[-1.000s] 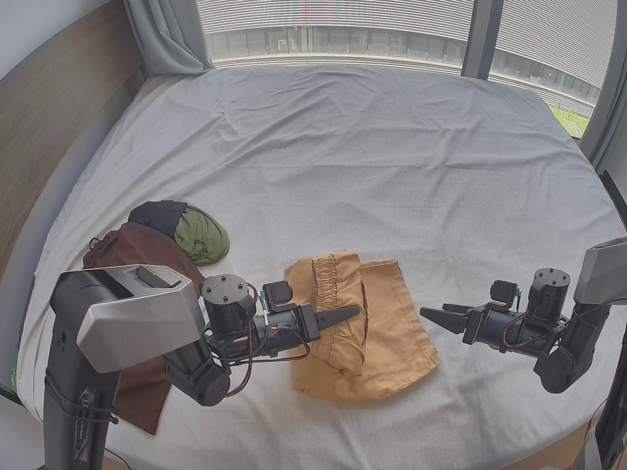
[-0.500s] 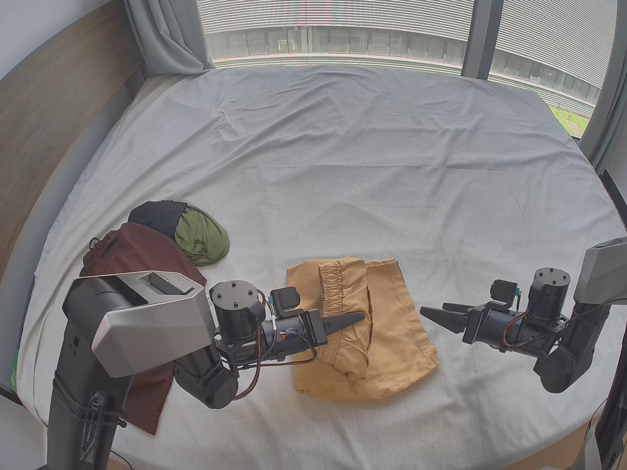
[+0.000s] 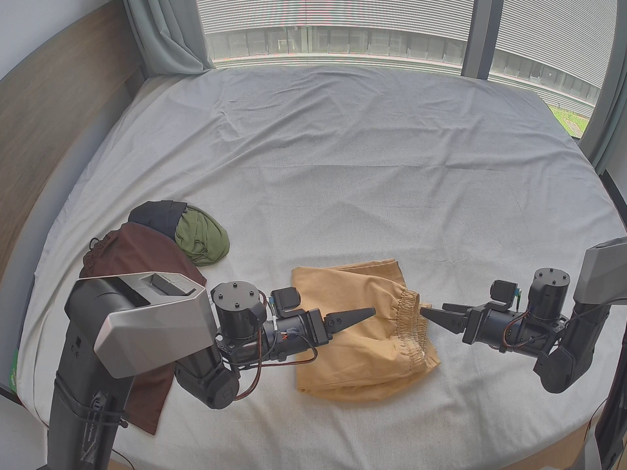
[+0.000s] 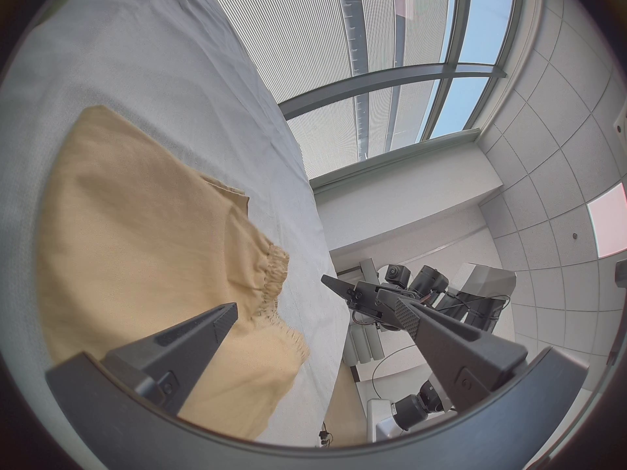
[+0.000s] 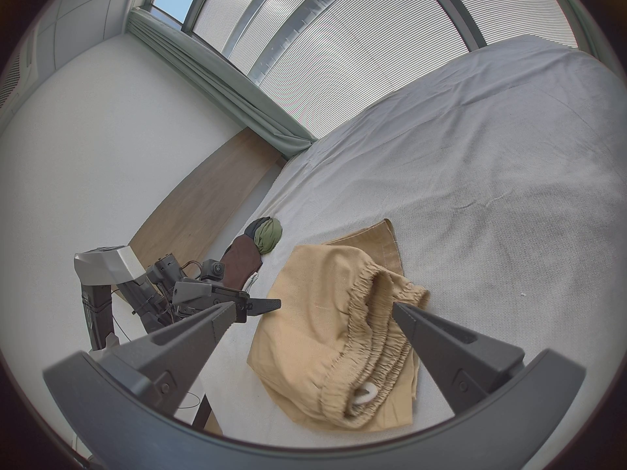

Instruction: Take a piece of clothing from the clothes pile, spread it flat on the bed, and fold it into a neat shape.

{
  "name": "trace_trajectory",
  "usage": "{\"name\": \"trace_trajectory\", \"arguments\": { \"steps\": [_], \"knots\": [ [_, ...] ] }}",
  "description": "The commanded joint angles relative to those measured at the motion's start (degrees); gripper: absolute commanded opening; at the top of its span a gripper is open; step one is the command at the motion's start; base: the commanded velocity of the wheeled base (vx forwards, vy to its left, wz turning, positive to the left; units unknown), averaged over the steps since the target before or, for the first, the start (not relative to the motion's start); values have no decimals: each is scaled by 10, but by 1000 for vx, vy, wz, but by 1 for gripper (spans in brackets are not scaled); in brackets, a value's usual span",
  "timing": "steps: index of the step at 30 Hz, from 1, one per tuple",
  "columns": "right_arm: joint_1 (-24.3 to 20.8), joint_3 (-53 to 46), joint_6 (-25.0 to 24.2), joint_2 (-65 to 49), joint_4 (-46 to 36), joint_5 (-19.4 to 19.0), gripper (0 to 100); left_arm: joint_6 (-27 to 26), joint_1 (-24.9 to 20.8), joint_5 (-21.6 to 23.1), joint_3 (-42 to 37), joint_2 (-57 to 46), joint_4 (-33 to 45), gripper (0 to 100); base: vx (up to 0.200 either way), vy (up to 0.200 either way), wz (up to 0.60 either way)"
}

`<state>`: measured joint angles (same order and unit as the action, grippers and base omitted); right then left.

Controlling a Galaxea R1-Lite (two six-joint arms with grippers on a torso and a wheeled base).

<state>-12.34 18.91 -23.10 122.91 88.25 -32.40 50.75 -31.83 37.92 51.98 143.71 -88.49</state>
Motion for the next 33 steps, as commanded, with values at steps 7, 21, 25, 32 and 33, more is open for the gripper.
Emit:
{"name": "trace_trajectory", "arguments": {
  "steps": [7,21,25,32,33],
  "knots": [
    [-16,-5,0,3,0,0,100,-5,9,-18,-14,-23,-2,100,0,0,0],
    [-83,-26,-22,12,0,1,100,-82,92,-9,-118,-121,-2,100,0,0,0],
    [-97,-26,-23,28,1,1,100,-123,121,-7,-151,-146,-2,100,0,0,0],
    [-103,-24,-23,68,1,1,100,-163,155,13,-236,-192,-2,100,0,0,0],
    [-106,-24,-22,71,2,1,100,-173,164,22,-246,-195,-2,100,0,0,0]
  ]
}}
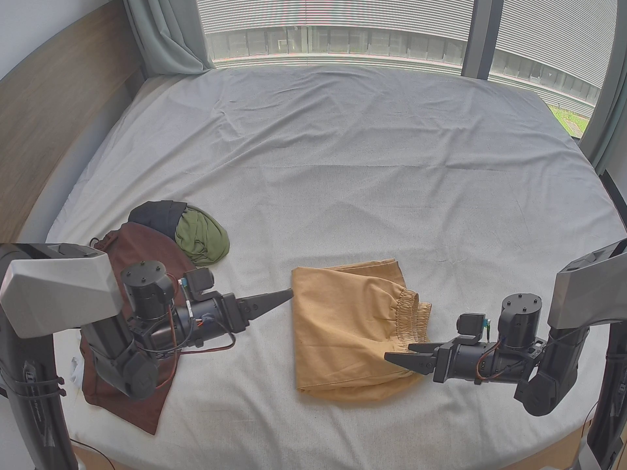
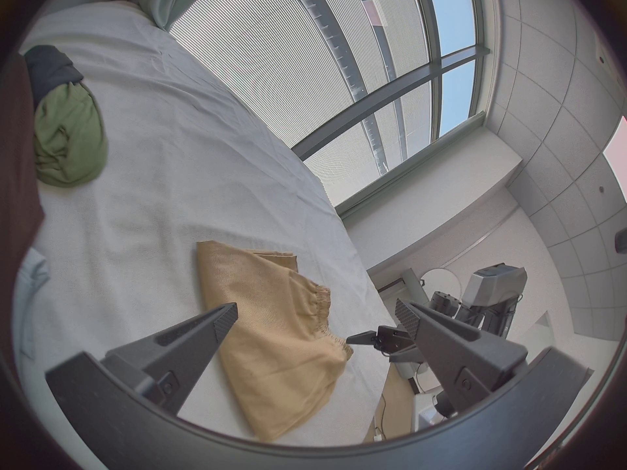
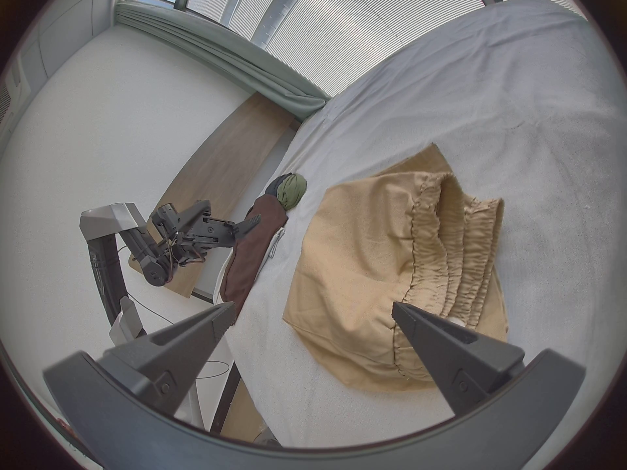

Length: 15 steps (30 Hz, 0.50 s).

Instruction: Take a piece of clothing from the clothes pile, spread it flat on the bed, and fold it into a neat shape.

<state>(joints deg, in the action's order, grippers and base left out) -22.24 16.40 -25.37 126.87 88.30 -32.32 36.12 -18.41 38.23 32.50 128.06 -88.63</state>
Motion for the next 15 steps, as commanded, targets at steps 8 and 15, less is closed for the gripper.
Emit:
{"name": "trace_trajectory", "arguments": {
  "steps": [8,15],
  "knots": [
    [-4,3,7,63,1,2,100,-55,60,65,-81,-53,-1,100,0,0,0],
    [-2,4,47,113,1,13,100,-109,59,65,-100,-50,-1,100,0,0,0]
  ]
}}
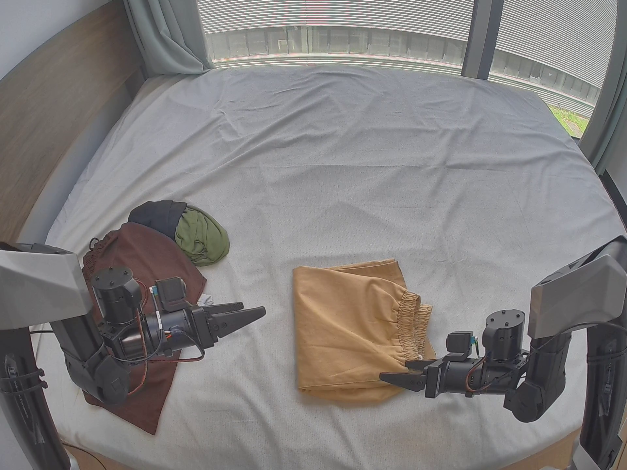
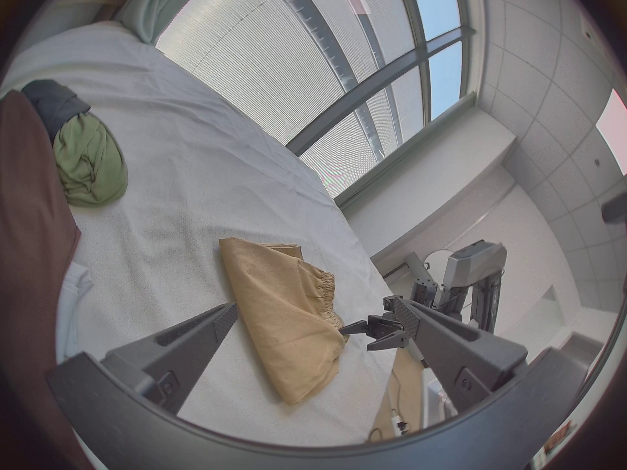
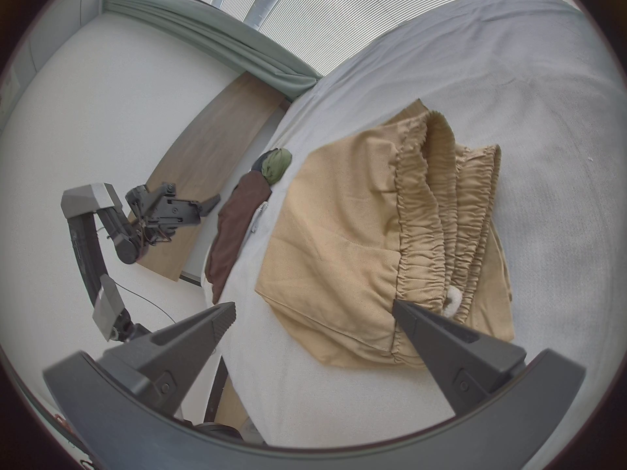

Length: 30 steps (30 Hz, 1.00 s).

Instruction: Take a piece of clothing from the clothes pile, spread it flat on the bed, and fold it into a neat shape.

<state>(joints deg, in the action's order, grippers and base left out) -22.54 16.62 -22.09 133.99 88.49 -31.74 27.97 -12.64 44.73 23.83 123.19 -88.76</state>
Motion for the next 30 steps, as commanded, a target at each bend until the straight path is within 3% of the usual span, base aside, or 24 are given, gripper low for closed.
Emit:
{"name": "trace_trajectory", "arguments": {
  "steps": [1,5,14,25,27,28,30],
  "knots": [
    [1,3,14,45,-1,8,100,-41,2,0,-17,-1,0,100,0,0,0],
    [0,4,14,48,-1,8,100,-70,4,1,-22,9,1,100,0,0,0],
    [2,-1,14,36,0,8,100,-69,5,1,-22,5,0,100,0,0,0],
    [15,-33,13,-103,-2,10,100,-85,7,-8,-31,-9,-1,100,0,0,0],
    [27,-29,14,-105,-2,9,100,-144,10,0,-35,-10,-1,100,0,0,0],
    [27,-29,14,-105,-2,9,100,-144,10,0,-35,-10,-1,100,0,0,0],
    [36,-27,15,-105,-2,9,100,-228,14,11,-37,-4,-1,100,0,0,0]
  ]
}}
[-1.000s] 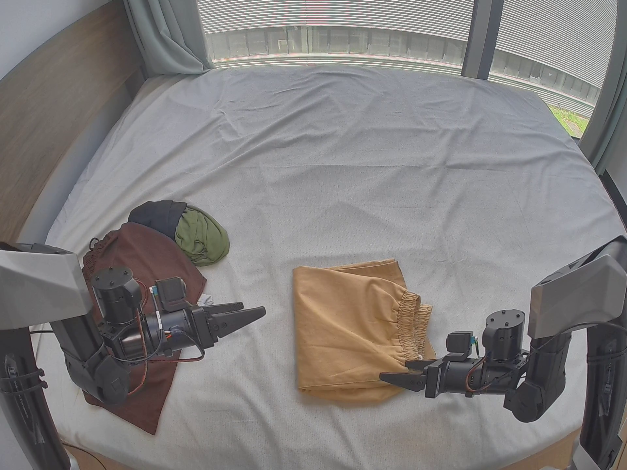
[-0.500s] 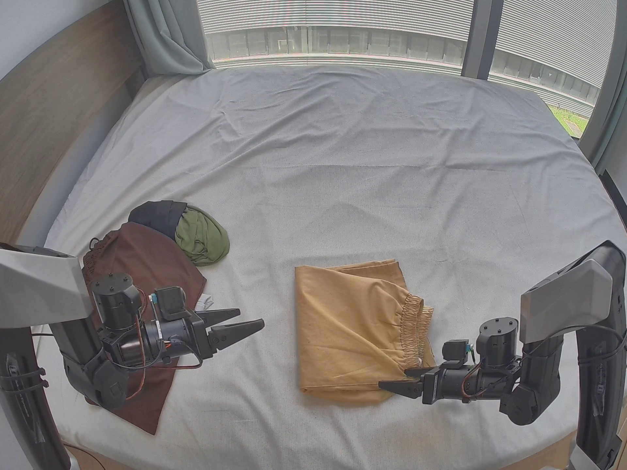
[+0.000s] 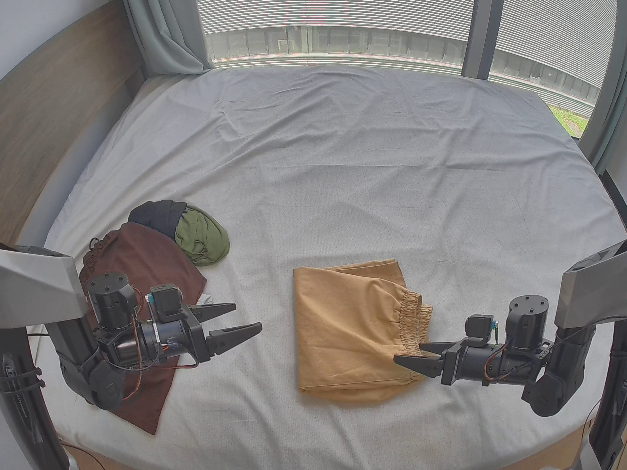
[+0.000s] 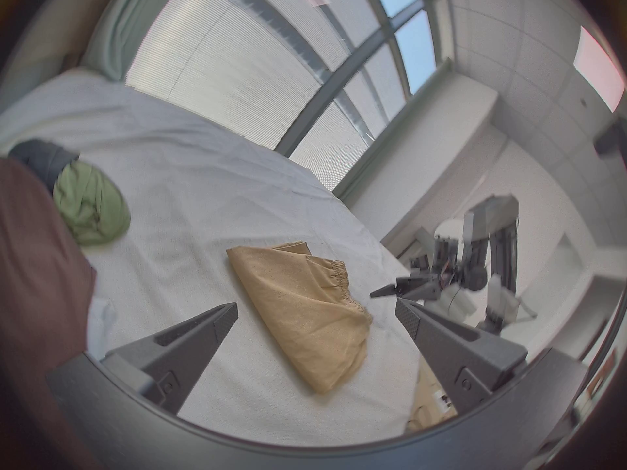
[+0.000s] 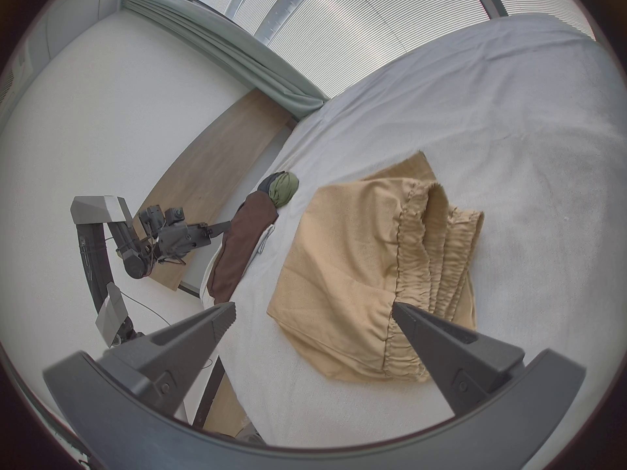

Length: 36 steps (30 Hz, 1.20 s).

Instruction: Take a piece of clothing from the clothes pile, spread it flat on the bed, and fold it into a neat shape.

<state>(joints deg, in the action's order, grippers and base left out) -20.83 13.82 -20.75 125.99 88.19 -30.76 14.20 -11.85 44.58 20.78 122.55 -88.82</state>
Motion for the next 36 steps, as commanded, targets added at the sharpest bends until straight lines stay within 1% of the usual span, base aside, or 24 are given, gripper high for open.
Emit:
{"name": "trace_trajectory", "arguments": {
  "steps": [1,3,6,11,17,28,36],
  "knots": [
    [21,0,3,-26,1,-2,100,-117,7,18,-7,4,0,100,0,0,0],
    [27,-1,4,-25,1,-3,100,-152,7,26,-7,7,0,100,0,0,0],
    [36,-4,11,-18,1,-3,100,-168,9,31,-7,6,0,100,0,0,0],
    [55,-2,41,15,1,-1,100,-170,15,31,-4,4,0,100,0,0,0],
    [66,4,59,68,1,0,100,-170,14,31,-6,5,0,100,0,0,0],
    [88,25,62,102,1,2,100,-171,13,31,-6,6,0,100,0,0,0],
    [78,38,59,129,1,2,100,-171,14,31,-6,6,0,100,0,0,0]
  ]
}}
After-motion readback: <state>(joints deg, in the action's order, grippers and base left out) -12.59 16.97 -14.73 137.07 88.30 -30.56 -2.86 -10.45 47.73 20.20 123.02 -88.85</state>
